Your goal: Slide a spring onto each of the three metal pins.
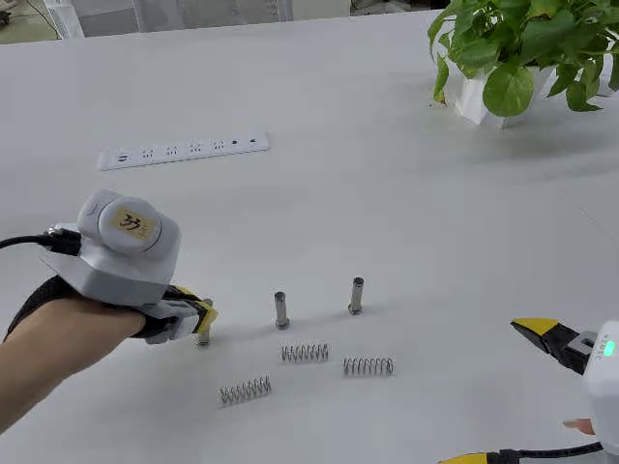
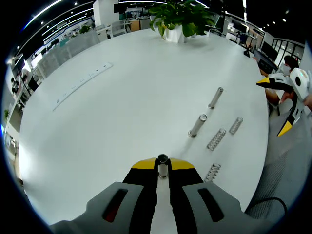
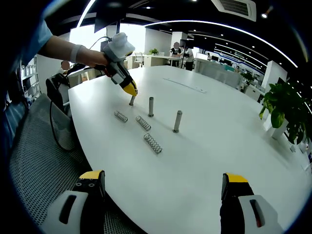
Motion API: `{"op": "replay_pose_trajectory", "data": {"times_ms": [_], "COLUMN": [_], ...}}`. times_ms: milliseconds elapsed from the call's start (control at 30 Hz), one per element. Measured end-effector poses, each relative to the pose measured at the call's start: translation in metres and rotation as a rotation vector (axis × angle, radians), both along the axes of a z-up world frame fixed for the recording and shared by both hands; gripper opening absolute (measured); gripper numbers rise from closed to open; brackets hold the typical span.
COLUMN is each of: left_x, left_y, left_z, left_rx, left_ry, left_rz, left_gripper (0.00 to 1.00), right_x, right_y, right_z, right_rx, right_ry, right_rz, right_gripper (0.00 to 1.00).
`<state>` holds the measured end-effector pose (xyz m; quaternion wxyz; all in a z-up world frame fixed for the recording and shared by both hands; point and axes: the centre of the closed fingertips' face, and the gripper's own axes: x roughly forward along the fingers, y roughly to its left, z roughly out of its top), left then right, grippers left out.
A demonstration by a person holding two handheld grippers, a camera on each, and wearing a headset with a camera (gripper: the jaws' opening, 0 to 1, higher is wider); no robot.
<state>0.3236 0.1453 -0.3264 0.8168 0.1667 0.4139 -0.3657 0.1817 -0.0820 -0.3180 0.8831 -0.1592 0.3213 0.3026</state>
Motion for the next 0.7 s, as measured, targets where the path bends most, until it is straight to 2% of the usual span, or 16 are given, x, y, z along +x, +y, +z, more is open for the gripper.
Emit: {"op": "replay_pose_trajectory", "data": {"times_ms": [167,267,300,433,500,600,700], "left_x": [-0.0041,-0.0046,-0.0044,-0.0025,-0.0005,0.0009,0.0029], "left_y": [0.0026,0.004,0.0039,0.0038,0.0039,0.0031,0.0032], "left_z": [-0.0002,0.0004,0.0016,0.0029,0.0042,0.005,0.0054], "left_rx": [-0.005,0.003,-0.002,-0.016,-0.019,-0.042,-0.053], "left_ry": [-0.012,-0.031,-0.042,-0.049,-0.068,-0.069,-0.086], "left_rz": [0.003,-0.006,-0.008,0.003,0.004,0.02,0.03], "left_gripper": [0.04,0.04,0.04,0.04,0.04,0.04,0.04], "right_x": [-0.0004,-0.0009,-0.0011,-0.0011,-0.0011,-0.001,-0.0013], "right_y": [0.0008,0.0013,0.0018,0.0021,0.0024,0.0023,0.0022], "right_z": [0.0004,0.0002,0.0003,0.0005,0.0004,-0.0001,-0.0003], "right_rx": [0.002,0.001,0.001,0.003,0.002,0.003,0.002], "right_ry": [-0.002,-0.001,0.0,0.0,0.001,0.001,0.003], "right_rz": [0.002,0.005,0.006,0.005,0.007,0.006,0.005], "right_gripper": [1.0,1.0,1.0,1.0,1.0,1.0,1.0]}}
